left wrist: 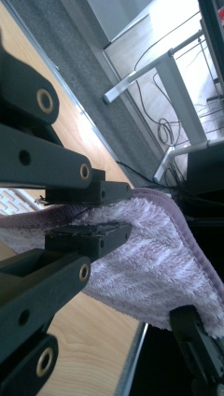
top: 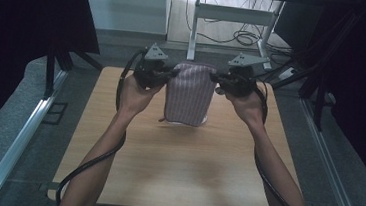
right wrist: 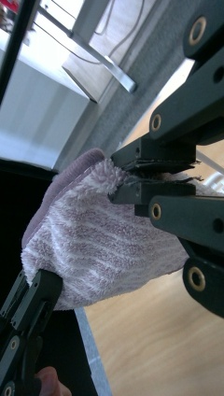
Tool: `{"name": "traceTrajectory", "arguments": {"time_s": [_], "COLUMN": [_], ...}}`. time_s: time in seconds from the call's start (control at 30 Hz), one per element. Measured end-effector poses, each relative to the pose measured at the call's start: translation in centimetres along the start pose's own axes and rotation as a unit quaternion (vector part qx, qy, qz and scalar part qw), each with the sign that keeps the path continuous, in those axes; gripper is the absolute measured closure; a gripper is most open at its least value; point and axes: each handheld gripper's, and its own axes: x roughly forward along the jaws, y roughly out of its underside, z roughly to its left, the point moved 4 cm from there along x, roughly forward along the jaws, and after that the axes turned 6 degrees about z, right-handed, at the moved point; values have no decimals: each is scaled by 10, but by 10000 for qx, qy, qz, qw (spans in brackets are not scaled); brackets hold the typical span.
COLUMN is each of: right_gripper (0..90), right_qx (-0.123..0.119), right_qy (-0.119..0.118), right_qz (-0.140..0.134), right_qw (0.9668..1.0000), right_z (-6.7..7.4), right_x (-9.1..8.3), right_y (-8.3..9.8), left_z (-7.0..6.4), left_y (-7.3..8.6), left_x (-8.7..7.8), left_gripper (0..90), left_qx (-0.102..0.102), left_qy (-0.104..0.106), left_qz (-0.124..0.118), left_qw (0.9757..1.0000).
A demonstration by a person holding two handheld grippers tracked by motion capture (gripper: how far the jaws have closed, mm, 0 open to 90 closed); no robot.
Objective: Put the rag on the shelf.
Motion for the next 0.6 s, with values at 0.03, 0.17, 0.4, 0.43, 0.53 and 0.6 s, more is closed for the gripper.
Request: {"name": "traceTrajectory", "arguments": {"time_s": [0.03, 0.17, 0.4, 0.43, 0.53, 0.6], "right_gripper": [843, 842, 841, 840, 839, 839], "right_qx": [2, 2, -8, -4, 63, 89], "right_qy": [13, 93, 242, 263, 305, 336], "right_qz": [-13, -73, -125, -136, -132, -111], "right_qw": [10000, 9999, 9996, 9996, 9994, 9993], "right_z": [-2, -7, -18, -20, -26, -30], "right_x": [0, 1, 2, 3, 7, 11], "right_y": [-4, -18, -40, -43, -49, -53], "left_z": [2, 10, 23, 25, 31, 35], "left_y": [-3, -15, -32, -34, -40, -43], "left_x": [-1, -3, 0, 1, 6, 9], "left_gripper": [799, 799, 799, 799, 799, 799], "left_qx": [-13, -59, -74, -60, -113, -150], "left_qy": [-31, -80, -191, -213, -241, -283], "left_qz": [-14, -33, 47, 68, 98, 125], "left_qw": [10000, 9999, 9998, 9997, 9996, 9994]}}
